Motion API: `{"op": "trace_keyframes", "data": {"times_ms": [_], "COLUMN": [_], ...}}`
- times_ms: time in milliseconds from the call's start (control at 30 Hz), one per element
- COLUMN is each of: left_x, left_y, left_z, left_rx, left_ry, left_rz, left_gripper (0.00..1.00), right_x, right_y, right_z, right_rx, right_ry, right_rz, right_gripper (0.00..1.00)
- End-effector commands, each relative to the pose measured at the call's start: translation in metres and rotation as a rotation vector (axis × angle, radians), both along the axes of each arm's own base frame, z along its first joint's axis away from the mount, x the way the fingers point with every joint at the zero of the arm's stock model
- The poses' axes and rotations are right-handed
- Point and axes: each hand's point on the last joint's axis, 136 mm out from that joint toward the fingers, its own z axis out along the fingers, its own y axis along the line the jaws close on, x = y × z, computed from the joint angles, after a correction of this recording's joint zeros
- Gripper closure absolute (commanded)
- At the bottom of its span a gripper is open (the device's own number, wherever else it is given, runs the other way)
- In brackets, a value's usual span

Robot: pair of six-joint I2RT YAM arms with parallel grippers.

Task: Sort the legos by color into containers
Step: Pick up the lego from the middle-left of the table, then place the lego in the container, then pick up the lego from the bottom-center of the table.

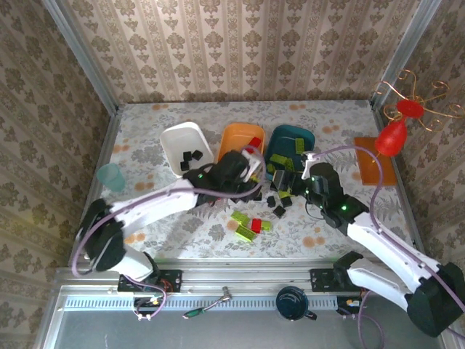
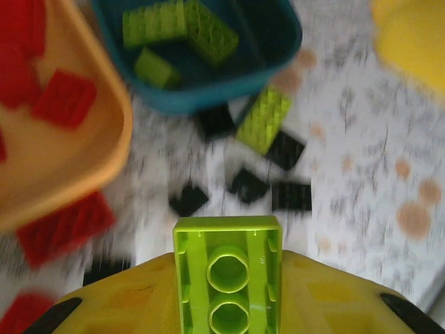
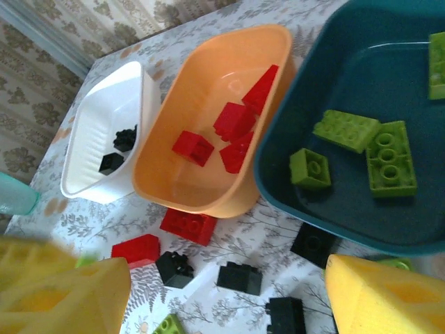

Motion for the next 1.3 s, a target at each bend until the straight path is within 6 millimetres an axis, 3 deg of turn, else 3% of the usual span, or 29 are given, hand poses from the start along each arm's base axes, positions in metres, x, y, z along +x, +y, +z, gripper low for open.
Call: {"op": "trace_keyframes", "data": {"times_ms": [0,200,333,467,567,700,900,1000,1133,1233,1267], "left_x": [0.030,0.097,0.125,0.147,0.156,0.156,0.131,0.105,0.064,0.032,0.022], "left_y": [-0.053,-0.106,-0.133,-0.145,-0.146,-0.140,-0.100,-0.069,-0.028,0.003,0.014], "left_z": [0.022,0.016,0.003,-0.012,0.000,0.041,0.098,0.106,0.100,0.081,0.075], "left_rx": [-0.122,-0.165,-0.170,-0.160,-0.222,-0.305,-0.427,-0.479,-0.508,-0.470,-0.452], "left_ry": [-0.033,-0.014,0.012,0.046,0.061,0.012,-0.066,-0.083,-0.083,-0.076,-0.077], "left_rz": [-0.106,-0.086,-0.079,-0.046,-0.020,-0.009,0.011,0.024,0.042,0.067,0.082], "left_gripper": [0.66,0.66,0.65,0.51,0.38,0.32,0.26,0.23,0.19,0.17,0.11], "right_x": [-0.009,-0.024,-0.031,-0.036,-0.038,-0.038,-0.038,-0.043,-0.057,-0.067,-0.070], "right_y": [-0.022,-0.028,-0.030,-0.029,-0.027,-0.022,0.006,0.027,0.053,0.068,0.072], "right_z": [-0.007,-0.010,-0.012,-0.012,-0.015,-0.019,-0.028,-0.041,-0.063,-0.080,-0.086], "right_rx": [-0.036,-0.028,-0.029,-0.024,-0.021,-0.014,-0.001,-0.037,-0.150,-0.206,-0.224], "right_ry": [0.023,0.032,0.035,0.032,0.041,0.050,0.093,0.132,0.176,0.221,0.234], "right_rz": [-0.080,-0.081,-0.069,-0.053,-0.036,-0.016,0.133,0.225,0.332,0.393,0.411], "right_gripper": [0.24,0.24,0.24,0.24,0.23,0.23,0.26,0.29,0.31,0.31,0.30]}}
